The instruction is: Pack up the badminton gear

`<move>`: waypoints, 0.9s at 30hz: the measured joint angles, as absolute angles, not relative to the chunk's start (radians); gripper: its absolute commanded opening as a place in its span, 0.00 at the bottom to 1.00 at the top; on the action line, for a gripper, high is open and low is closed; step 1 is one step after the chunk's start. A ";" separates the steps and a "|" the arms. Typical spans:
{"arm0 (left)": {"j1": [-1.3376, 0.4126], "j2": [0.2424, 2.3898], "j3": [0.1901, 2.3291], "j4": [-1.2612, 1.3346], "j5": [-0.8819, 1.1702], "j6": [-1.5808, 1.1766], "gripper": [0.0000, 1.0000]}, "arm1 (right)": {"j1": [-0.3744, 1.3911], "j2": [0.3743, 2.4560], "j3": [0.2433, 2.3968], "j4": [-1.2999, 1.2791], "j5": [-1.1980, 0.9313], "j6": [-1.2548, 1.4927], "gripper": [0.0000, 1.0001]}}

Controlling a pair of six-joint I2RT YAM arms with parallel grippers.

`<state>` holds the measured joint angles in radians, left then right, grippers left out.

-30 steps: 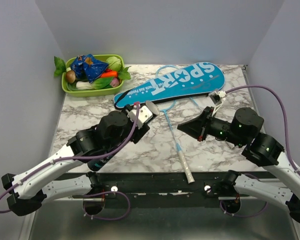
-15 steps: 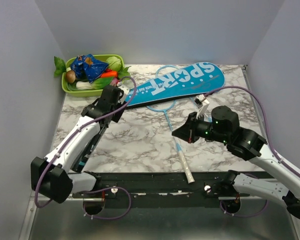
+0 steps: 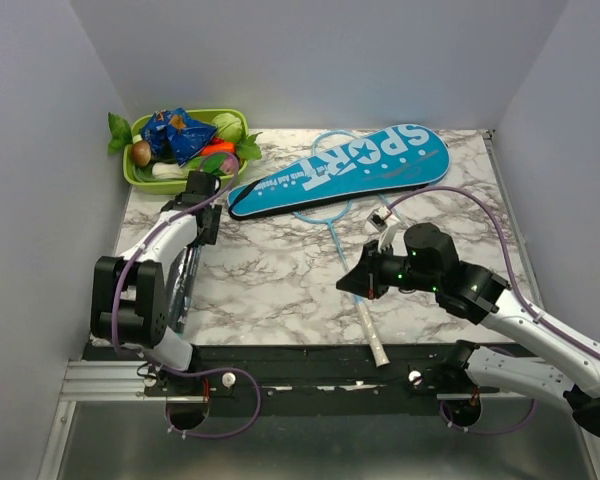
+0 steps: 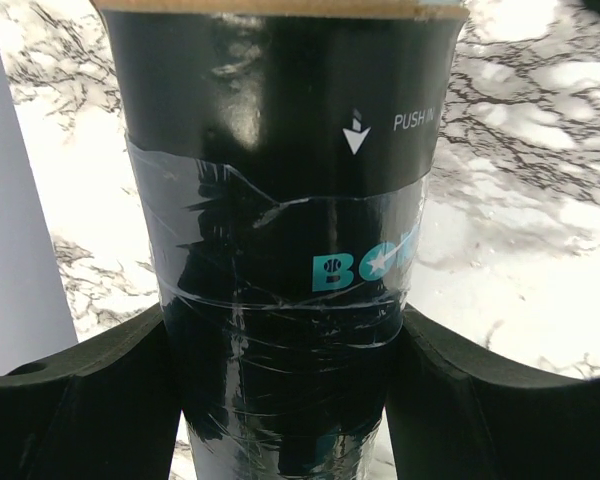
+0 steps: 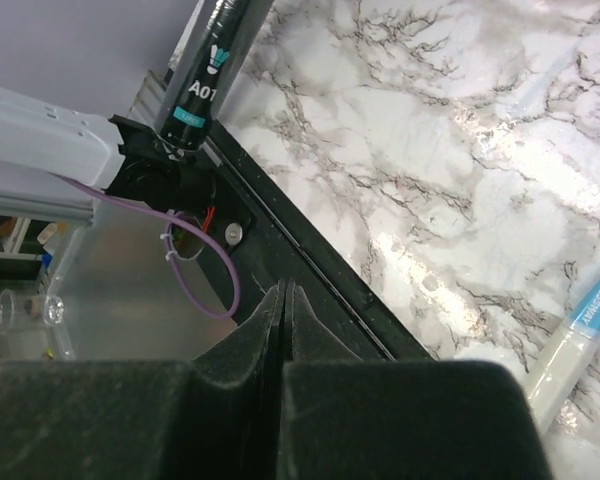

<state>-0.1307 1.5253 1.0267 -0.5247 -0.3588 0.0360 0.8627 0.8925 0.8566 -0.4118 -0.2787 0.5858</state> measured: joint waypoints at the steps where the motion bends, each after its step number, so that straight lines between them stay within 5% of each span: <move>1: -0.130 1.541 1.025 -0.519 -0.366 0.031 0.26 | 0.863 0.892 0.852 -0.405 -0.283 0.586 0.20; 2: -0.125 1.560 1.025 -0.514 -0.377 0.026 0.38 | 0.863 0.892 0.847 -0.397 -0.287 0.587 0.22; 5: -0.123 1.599 1.035 -0.506 -0.418 0.015 0.98 | 0.863 0.895 0.839 -0.375 -0.302 0.587 0.28; 18: -0.077 1.565 1.127 -0.500 -0.612 0.036 0.99 | 0.863 0.934 0.816 -0.319 -0.335 0.601 0.44; 27: -0.092 1.258 1.127 -0.534 -0.432 -0.034 0.99 | 0.863 0.959 0.863 -0.349 -0.261 0.596 0.59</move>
